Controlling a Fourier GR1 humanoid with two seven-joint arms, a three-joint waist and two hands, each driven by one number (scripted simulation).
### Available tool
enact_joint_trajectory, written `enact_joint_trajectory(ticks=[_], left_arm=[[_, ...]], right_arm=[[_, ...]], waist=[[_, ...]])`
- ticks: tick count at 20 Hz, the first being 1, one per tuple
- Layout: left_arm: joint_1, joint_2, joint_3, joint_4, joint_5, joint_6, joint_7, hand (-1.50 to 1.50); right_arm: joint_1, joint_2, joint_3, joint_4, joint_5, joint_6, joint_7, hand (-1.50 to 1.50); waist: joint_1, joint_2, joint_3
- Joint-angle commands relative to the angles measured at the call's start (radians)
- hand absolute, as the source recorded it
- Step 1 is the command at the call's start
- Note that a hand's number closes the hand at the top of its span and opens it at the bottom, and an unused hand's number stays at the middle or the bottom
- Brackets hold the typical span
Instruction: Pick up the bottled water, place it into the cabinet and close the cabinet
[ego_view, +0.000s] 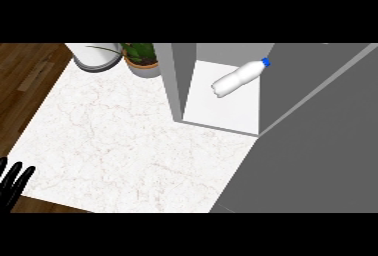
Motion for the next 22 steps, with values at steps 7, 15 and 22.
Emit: enact_joint_trajectory(ticks=[7,15,22], left_arm=[[-0.012,0.025,0.033,-0.002,0.026,-0.048,0.006,-1.50],[0.011,0.030,0.068,0.041,0.061,-0.055,0.015,-1.50],[0.041,0.024,0.070,0.027,0.067,-0.100,0.017,-1.50]], right_arm=[[-0.216,0.299,-0.028,0.249,-0.276,-0.111,0.190,1.50],[-0.423,0.392,-0.254,0.504,-0.273,-0.178,0.217,1.50],[-0.777,0.495,-0.425,0.874,-0.206,-0.298,0.228,1.50]], waist=[[0.020,0.010,0.009],[-0.026,-0.006,0.013],[-0.039,-0.020,0.017]])
